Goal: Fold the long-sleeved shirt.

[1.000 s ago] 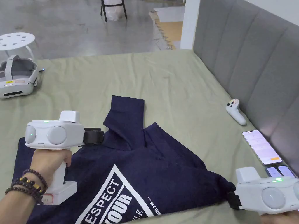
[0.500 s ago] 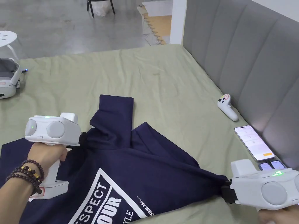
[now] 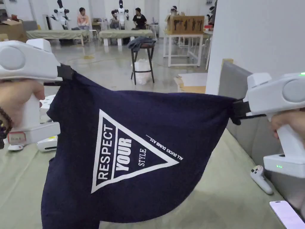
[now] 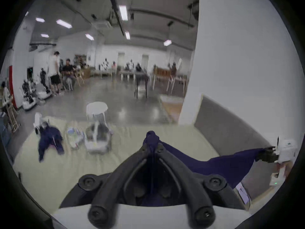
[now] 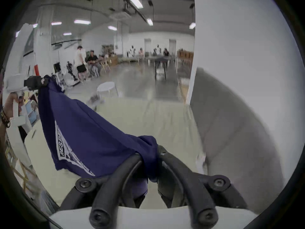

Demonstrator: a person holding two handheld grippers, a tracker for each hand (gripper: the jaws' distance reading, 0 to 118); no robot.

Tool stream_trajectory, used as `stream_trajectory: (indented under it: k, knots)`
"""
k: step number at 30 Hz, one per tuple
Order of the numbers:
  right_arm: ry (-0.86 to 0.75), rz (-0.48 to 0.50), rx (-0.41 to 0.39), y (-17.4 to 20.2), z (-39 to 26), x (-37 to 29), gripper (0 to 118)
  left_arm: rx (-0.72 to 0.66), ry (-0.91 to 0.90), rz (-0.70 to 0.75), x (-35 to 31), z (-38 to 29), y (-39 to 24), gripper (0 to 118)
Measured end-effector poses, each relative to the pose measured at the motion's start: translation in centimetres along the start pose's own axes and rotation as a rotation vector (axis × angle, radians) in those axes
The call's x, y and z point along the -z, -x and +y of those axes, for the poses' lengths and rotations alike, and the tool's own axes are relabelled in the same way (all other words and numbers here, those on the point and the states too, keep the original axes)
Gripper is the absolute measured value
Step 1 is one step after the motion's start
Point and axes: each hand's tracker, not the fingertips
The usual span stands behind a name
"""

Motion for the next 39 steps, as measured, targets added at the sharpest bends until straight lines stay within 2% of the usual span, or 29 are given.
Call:
stream_trajectory:
  k: [1,4,9,14,18,22,23,30,33,35,39]
  knots:
    - [-0.035,-0.010,0.010,-0.1,3.4,-0.2,8,0.016,-0.036,0.031,0.1,2.9,0.5,6]
    - [-0.124,-0.019,0.046,0.0,12.6,-1.5,8,0.009,-0.188,0.071,-4.4,9.5,-3.2,6]
    - [-0.193,-0.073,0.067,0.7,23.3,-3.1,8,-0.012,-0.311,0.091,-5.7,17.9,-3.6,6]
    - [-0.318,-0.136,0.145,0.8,28.2,-5.1,8,0.006,-0.364,0.110,-7.3,21.8,-6.4,6]
    - [-0.331,-0.152,0.147,0.3,29.9,-4.6,8,-0.018,-0.389,0.103,-8.5,22.2,-8.1,6]
    - [-0.305,-0.175,0.138,0.2,27.6,-1.9,8,-0.013,-0.375,0.093,-8.1,19.0,-9.5,6]
    - [-0.273,-0.174,0.136,0.1,26.5,-0.8,8,-0.004,-0.353,0.095,-5.0,20.0,-7.5,6]
    - [-0.037,-0.133,0.212,-0.8,12.7,10.4,8,0.004,-0.134,0.089,4.3,5.8,-4.5,6]
    - [0.080,-0.128,0.187,-0.6,6.1,15.2,8,-0.004,-0.027,0.106,8.2,-1.4,-2.9,6]
    - [0.132,-0.120,0.205,-0.5,2.4,17.6,8,-0.044,0.025,0.114,10.7,-5.0,-1.2,6]
    - [0.181,-0.084,0.236,-1.0,-2.4,19.2,8,-0.107,0.075,0.098,11.0,-9.8,0.3,6]
